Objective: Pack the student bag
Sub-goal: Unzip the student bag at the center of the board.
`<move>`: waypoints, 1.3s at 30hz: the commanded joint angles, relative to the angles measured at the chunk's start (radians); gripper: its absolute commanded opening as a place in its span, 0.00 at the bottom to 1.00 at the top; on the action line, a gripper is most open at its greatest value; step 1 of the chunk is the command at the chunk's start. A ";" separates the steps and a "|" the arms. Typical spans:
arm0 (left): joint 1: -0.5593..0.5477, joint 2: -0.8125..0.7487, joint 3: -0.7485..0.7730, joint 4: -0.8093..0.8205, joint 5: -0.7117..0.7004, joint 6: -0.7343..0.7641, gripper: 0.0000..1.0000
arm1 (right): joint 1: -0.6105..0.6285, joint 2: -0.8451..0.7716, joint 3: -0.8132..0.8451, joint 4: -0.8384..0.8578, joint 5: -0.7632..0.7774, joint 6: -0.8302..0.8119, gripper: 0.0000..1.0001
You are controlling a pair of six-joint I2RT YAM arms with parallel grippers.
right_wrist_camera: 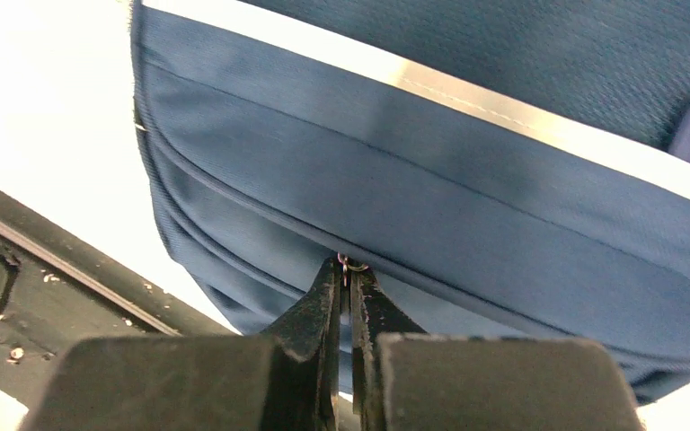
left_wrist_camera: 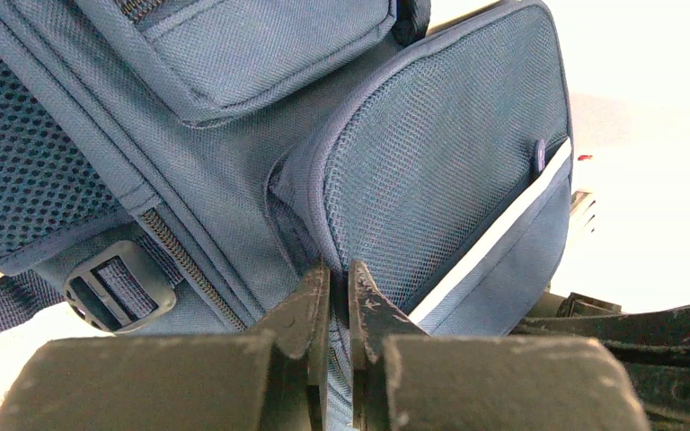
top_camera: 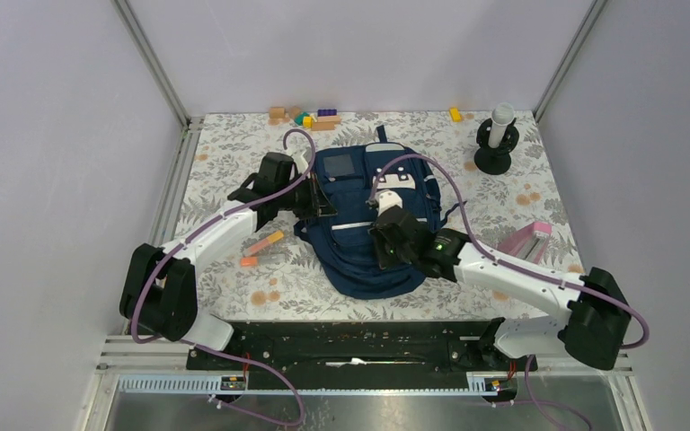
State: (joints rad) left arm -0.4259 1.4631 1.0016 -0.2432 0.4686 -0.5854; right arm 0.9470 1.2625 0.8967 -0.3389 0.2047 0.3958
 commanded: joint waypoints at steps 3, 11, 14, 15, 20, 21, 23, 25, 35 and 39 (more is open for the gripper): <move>-0.030 -0.034 -0.010 0.103 0.101 -0.042 0.00 | 0.064 0.092 0.136 0.109 -0.058 0.025 0.00; -0.030 -0.033 -0.015 0.127 0.129 -0.065 0.00 | 0.100 0.194 0.221 0.150 -0.052 0.011 0.00; -0.030 -0.036 -0.018 0.132 0.133 -0.070 0.00 | 0.109 0.224 0.245 0.155 -0.044 -0.002 0.00; -0.030 -0.036 -0.018 0.131 0.133 -0.070 0.00 | 0.112 0.233 0.253 0.156 -0.039 -0.010 0.00; -0.030 -0.043 -0.021 0.137 0.133 -0.074 0.00 | 0.119 0.262 0.288 0.172 -0.015 -0.031 0.00; -0.030 -0.042 -0.020 0.136 0.134 -0.074 0.00 | 0.119 0.267 0.292 0.181 -0.016 -0.038 0.00; -0.030 -0.041 -0.021 0.136 0.135 -0.075 0.00 | 0.119 0.281 0.310 0.187 -0.012 -0.057 0.00; -0.030 -0.042 -0.023 0.139 0.139 -0.079 0.00 | 0.119 0.297 0.334 0.188 -0.015 -0.080 0.00; -0.022 -0.082 -0.033 0.162 0.163 -0.096 0.00 | 0.118 0.378 0.399 0.206 0.017 -0.214 0.00; -0.012 -0.099 -0.029 0.165 0.175 -0.096 0.00 | 0.118 0.375 0.390 0.251 -0.010 -0.251 0.00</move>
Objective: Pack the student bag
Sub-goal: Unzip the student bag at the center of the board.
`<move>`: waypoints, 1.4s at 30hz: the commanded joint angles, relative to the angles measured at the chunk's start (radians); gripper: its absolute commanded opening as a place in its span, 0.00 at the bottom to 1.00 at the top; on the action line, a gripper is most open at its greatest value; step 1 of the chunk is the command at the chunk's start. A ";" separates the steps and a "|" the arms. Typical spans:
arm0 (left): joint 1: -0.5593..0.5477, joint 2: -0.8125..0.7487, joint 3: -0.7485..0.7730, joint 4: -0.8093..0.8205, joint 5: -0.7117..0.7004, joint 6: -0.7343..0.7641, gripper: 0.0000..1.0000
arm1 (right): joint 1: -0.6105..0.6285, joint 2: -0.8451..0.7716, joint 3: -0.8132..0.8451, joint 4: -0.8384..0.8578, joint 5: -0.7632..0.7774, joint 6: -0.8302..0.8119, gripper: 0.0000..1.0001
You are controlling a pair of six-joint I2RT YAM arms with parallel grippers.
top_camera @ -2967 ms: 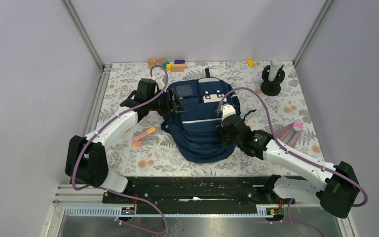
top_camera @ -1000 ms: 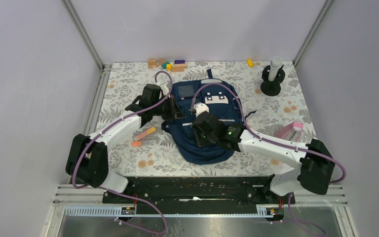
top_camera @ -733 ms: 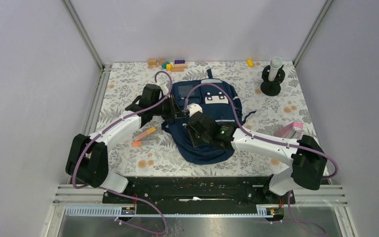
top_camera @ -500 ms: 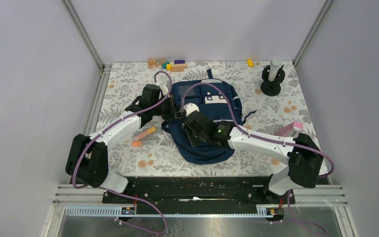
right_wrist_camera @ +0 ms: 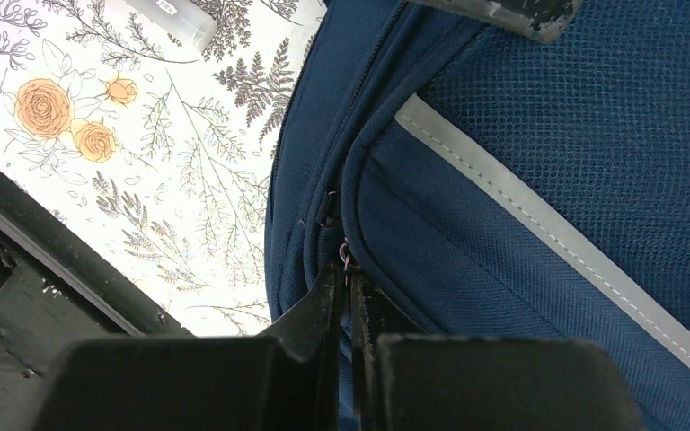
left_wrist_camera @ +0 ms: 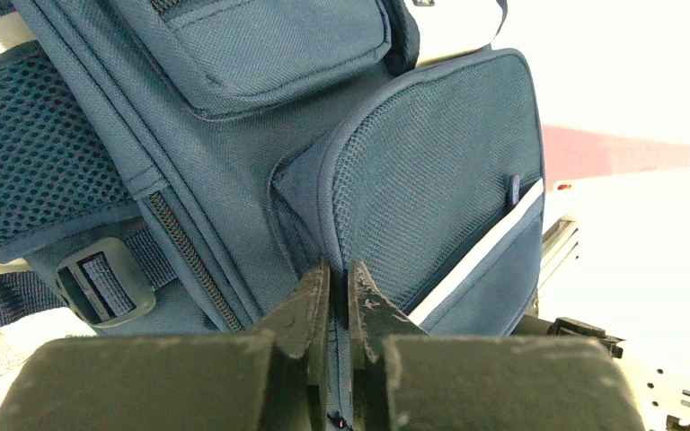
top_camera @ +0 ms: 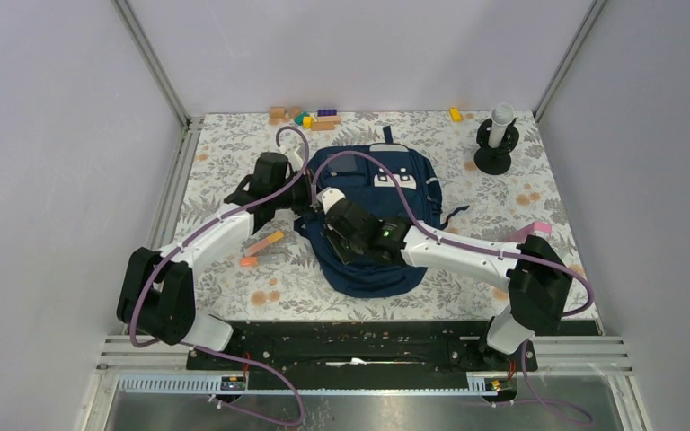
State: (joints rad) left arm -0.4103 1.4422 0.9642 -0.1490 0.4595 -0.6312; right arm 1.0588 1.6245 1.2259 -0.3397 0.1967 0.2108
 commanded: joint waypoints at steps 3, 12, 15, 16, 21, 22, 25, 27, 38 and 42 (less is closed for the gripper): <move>0.002 -0.071 0.002 0.079 0.206 -0.065 0.00 | 0.007 -0.023 0.045 0.250 -0.001 -0.095 0.06; 0.031 -0.034 0.045 0.013 0.217 -0.016 0.00 | 0.006 -0.320 -0.151 0.178 0.065 -0.220 0.47; 0.031 -0.018 0.069 -0.028 0.202 0.015 0.00 | 0.004 -0.402 -0.221 0.161 0.165 -0.287 0.52; 0.031 -0.015 0.076 -0.040 0.197 0.027 0.00 | 0.000 -0.424 -0.247 0.161 0.195 -0.306 0.54; 0.031 -0.001 0.117 -0.110 0.166 0.092 0.00 | -0.060 -0.490 -0.371 0.189 0.250 -0.382 0.57; 0.031 0.002 0.126 -0.122 0.163 0.103 0.00 | -0.081 -0.498 -0.395 0.206 0.250 -0.392 0.57; 0.034 0.020 0.152 -0.159 0.158 0.136 0.00 | -0.114 -0.517 -0.466 0.244 0.250 -0.440 0.56; 0.036 0.036 0.166 -0.177 0.159 0.146 0.00 | -0.115 -0.533 -0.508 0.274 0.259 -0.470 0.56; 0.057 0.090 0.206 -0.203 0.155 0.163 0.00 | -0.115 -0.612 -0.535 0.267 0.114 -0.433 0.63; 0.062 0.096 0.215 -0.208 0.157 0.164 0.00 | -0.114 -0.638 -0.566 0.283 0.069 -0.432 0.64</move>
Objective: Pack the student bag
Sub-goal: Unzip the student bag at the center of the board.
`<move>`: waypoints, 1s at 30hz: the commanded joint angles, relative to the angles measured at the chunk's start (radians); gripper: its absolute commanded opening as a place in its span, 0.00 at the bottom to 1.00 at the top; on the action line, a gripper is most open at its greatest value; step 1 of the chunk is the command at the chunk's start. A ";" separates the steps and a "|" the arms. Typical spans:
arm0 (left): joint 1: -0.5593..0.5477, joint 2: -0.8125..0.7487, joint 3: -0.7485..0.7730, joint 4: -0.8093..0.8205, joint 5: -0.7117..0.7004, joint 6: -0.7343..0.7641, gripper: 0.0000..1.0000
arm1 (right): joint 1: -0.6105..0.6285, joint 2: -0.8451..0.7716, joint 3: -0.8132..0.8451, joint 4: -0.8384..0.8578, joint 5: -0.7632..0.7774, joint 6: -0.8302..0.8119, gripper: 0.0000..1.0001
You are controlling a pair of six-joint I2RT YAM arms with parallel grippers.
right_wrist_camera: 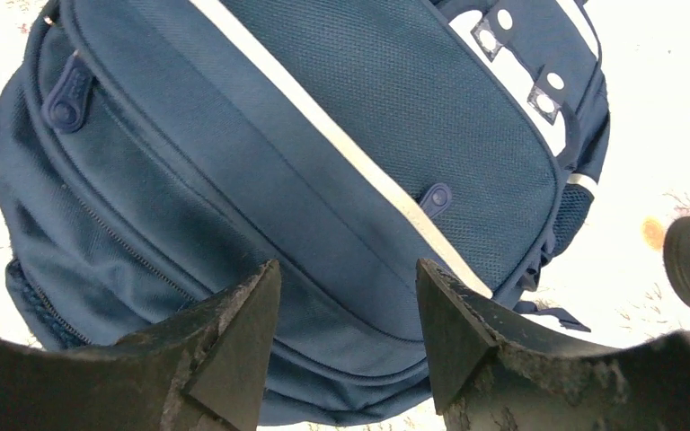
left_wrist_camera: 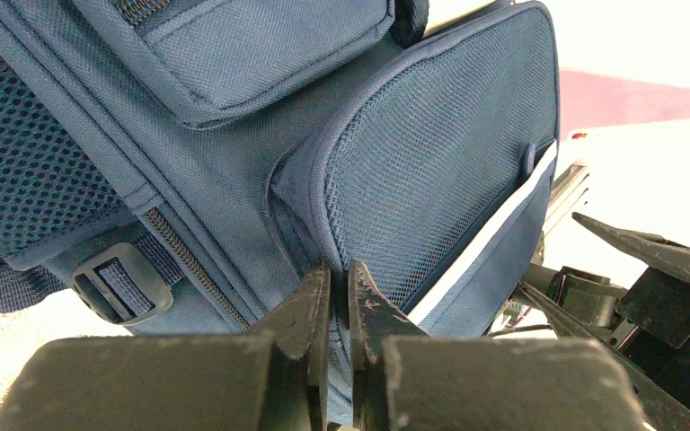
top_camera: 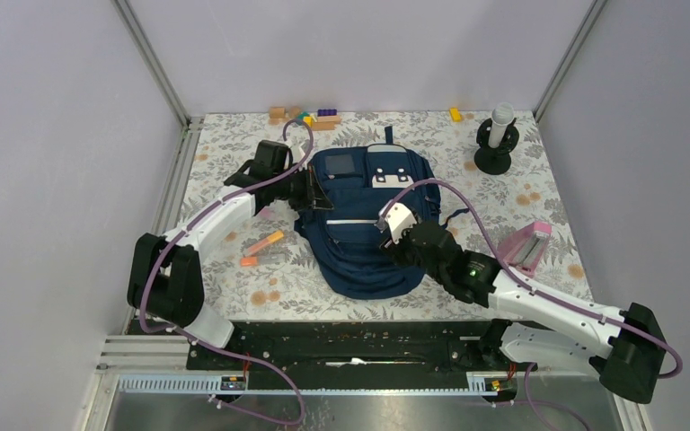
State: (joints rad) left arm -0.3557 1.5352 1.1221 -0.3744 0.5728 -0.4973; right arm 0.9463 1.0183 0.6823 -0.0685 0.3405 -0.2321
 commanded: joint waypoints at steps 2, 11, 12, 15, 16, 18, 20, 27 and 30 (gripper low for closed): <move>0.008 0.005 0.057 0.017 0.044 0.029 0.00 | 0.000 -0.027 -0.026 0.010 -0.066 0.004 0.64; 0.010 0.013 0.065 0.008 0.046 0.038 0.00 | 0.000 0.060 -0.028 0.086 0.044 -0.094 0.64; 0.011 0.014 0.066 0.006 0.045 0.040 0.00 | 0.000 0.076 -0.026 0.105 0.087 -0.103 0.64; 0.011 0.018 0.070 -0.003 0.045 0.049 0.00 | 0.000 0.106 -0.015 0.152 0.225 -0.114 0.65; 0.011 0.020 0.071 -0.008 0.045 0.051 0.00 | 0.000 0.104 -0.009 0.166 0.243 -0.118 0.65; 0.011 0.025 0.072 -0.012 0.045 0.055 0.00 | 0.000 0.085 0.001 0.184 0.251 -0.122 0.65; 0.011 0.028 0.073 -0.013 0.050 0.055 0.00 | 0.001 0.072 0.010 0.215 0.248 -0.132 0.65; 0.010 0.028 0.076 -0.015 0.058 0.061 0.00 | -0.006 0.153 0.050 0.248 0.299 -0.204 0.62; 0.011 0.030 0.079 -0.021 0.056 0.068 0.00 | -0.026 0.189 0.047 0.273 0.303 -0.218 0.46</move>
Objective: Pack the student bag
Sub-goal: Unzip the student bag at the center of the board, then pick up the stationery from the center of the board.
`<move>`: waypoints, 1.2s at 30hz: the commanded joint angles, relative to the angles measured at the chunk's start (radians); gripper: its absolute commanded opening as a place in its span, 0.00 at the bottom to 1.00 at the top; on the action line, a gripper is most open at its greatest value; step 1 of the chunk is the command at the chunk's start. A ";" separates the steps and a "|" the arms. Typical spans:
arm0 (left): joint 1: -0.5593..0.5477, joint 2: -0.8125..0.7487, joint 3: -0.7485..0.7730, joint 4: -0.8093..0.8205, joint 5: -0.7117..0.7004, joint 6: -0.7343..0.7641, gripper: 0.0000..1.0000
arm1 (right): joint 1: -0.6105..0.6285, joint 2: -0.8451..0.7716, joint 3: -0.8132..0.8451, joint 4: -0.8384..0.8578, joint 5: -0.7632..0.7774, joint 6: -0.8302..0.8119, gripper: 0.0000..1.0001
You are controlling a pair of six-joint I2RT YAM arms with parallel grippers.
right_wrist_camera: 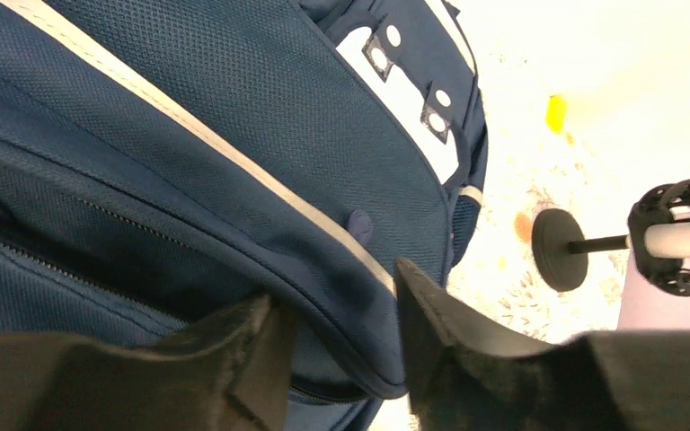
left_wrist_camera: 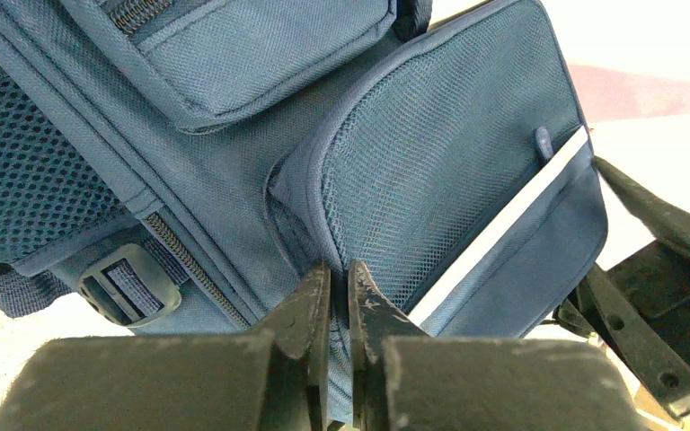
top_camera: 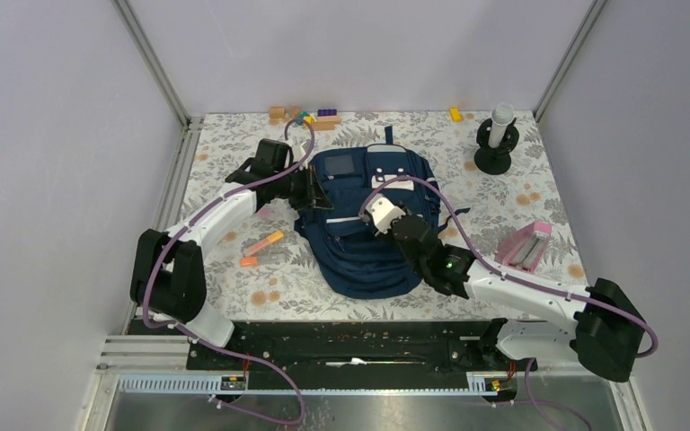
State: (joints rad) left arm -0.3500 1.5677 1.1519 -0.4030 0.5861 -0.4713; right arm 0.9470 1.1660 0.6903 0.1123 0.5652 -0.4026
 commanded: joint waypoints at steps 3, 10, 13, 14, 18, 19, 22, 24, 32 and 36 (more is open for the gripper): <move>0.005 -0.005 0.057 -0.004 0.032 0.055 0.00 | -0.028 0.037 0.071 0.042 0.102 -0.052 0.00; 0.003 -0.107 0.041 0.028 -0.003 0.089 0.73 | -0.028 -0.091 0.195 -0.299 0.081 0.064 0.00; 0.003 -0.187 0.011 0.071 -0.041 0.100 0.80 | -0.028 -0.108 0.268 -0.460 0.103 0.156 0.00; 0.003 -0.215 -0.002 0.084 -0.056 0.106 0.81 | -0.028 -0.104 0.300 -0.510 0.115 0.182 0.00; 0.003 -0.318 -0.046 0.130 -0.119 0.129 0.88 | -0.028 -0.062 0.390 -0.683 0.176 0.289 0.00; 0.004 -0.339 -0.056 0.133 -0.147 0.136 0.89 | -0.028 -0.050 0.410 -0.717 0.199 0.325 0.00; 0.005 -0.394 -0.090 0.128 -0.259 0.132 0.95 | -0.028 -0.018 0.458 -0.791 0.246 0.388 0.00; 0.013 -0.407 -0.109 0.118 -0.320 0.103 0.97 | -0.029 0.005 0.479 -0.811 0.256 0.438 0.00; 0.151 -0.430 -0.241 0.164 -0.284 -0.071 0.99 | -0.040 0.150 0.601 -0.807 0.107 0.565 0.00; 0.251 -0.427 -0.285 0.180 -0.302 -0.107 0.99 | -0.041 0.249 0.710 -0.791 0.060 0.567 0.00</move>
State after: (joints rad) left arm -0.1776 1.1603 0.8928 -0.3031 0.3161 -0.5079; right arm 0.9176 1.3525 1.2606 -0.7612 0.6434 0.0963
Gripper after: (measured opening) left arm 0.985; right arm 0.068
